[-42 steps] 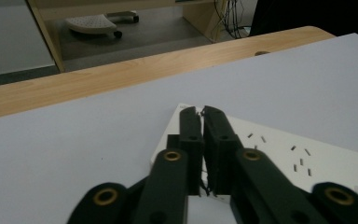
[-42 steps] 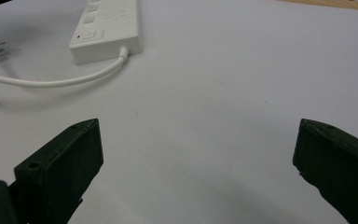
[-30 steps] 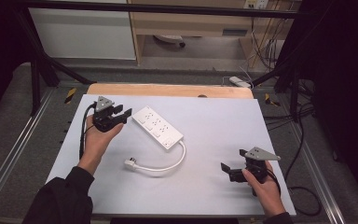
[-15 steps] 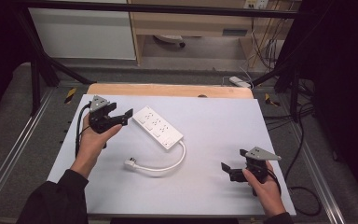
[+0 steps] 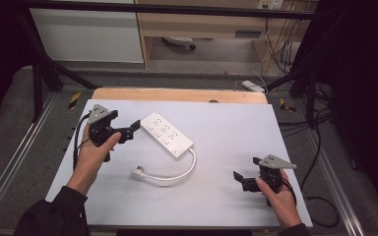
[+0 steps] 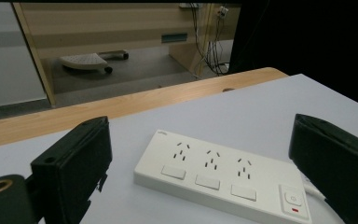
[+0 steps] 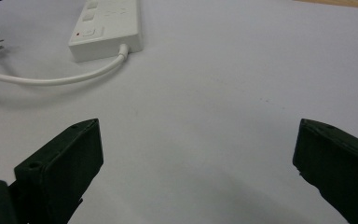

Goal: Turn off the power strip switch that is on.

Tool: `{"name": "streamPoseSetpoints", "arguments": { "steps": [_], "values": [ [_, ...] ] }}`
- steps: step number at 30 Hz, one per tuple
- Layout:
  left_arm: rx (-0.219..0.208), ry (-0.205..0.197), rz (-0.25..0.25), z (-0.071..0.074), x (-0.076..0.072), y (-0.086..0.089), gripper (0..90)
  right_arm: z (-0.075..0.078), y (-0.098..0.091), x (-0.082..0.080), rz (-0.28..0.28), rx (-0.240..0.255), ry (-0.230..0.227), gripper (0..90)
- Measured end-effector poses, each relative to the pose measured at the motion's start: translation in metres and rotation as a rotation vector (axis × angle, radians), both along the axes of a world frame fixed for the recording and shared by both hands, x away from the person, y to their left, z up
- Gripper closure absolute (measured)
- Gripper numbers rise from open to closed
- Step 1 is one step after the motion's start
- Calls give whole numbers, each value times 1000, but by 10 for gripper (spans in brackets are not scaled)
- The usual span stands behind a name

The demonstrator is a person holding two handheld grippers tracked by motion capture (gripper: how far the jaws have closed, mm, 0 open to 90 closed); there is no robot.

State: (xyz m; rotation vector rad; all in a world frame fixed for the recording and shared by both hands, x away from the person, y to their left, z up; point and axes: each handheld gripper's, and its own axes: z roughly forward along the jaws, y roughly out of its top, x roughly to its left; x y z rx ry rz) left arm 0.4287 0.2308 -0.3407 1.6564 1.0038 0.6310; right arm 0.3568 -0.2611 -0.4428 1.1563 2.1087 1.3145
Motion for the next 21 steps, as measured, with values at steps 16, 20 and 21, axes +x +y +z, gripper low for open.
{"name": "streamPoseSetpoints", "arguments": {
  "steps": [16, 20, 21],
  "values": [
    [1, -17, 27, -13, -45, 15, 56, 0, 0, 0, 1, -4, 1, 21],
    [20, -15, 30, -21, -56, 20, 56, 0, 1, 0, 0, -3, 2, 21],
    [16, -10, 31, -23, -58, 22, 56, 0, 1, 0, 1, -4, 2, 21]
  ]
}}
